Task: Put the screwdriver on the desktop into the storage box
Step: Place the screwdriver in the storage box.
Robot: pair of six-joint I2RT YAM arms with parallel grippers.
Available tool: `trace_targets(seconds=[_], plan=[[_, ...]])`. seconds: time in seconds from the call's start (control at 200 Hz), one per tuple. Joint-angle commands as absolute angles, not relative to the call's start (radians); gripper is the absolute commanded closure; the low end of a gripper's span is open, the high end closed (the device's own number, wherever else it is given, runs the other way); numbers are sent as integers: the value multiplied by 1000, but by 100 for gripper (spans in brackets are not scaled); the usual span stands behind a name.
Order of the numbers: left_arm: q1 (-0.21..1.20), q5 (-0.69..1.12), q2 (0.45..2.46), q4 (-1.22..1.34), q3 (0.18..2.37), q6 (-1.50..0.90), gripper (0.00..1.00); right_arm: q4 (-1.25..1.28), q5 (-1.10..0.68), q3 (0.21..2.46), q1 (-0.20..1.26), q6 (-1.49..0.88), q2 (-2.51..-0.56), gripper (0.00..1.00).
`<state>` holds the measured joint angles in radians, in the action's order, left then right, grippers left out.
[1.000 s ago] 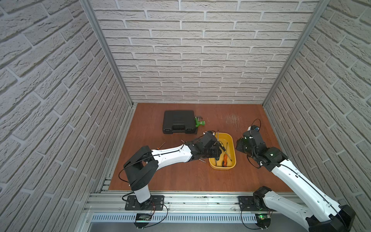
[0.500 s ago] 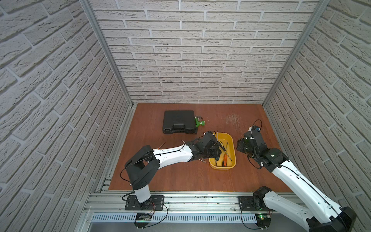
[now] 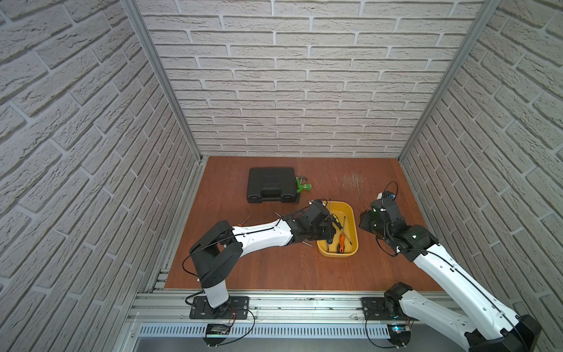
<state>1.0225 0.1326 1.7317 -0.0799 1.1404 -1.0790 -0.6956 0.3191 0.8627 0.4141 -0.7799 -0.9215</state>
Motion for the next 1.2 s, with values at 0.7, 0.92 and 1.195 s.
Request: trace_targets(seconds=[0.7, 0.92, 1.195], plan=[[1029, 121, 1727, -48, 1138, -1080, 54, -689, 321, 856, 402, -791, -895, 61], [1029, 117, 1706, -41, 1135, -1064, 50, -680, 309, 863, 402, -785, -901, 60], [1004, -33, 1503, -156, 1156, -884, 52, -649, 260, 868, 402, -758, -904, 60]])
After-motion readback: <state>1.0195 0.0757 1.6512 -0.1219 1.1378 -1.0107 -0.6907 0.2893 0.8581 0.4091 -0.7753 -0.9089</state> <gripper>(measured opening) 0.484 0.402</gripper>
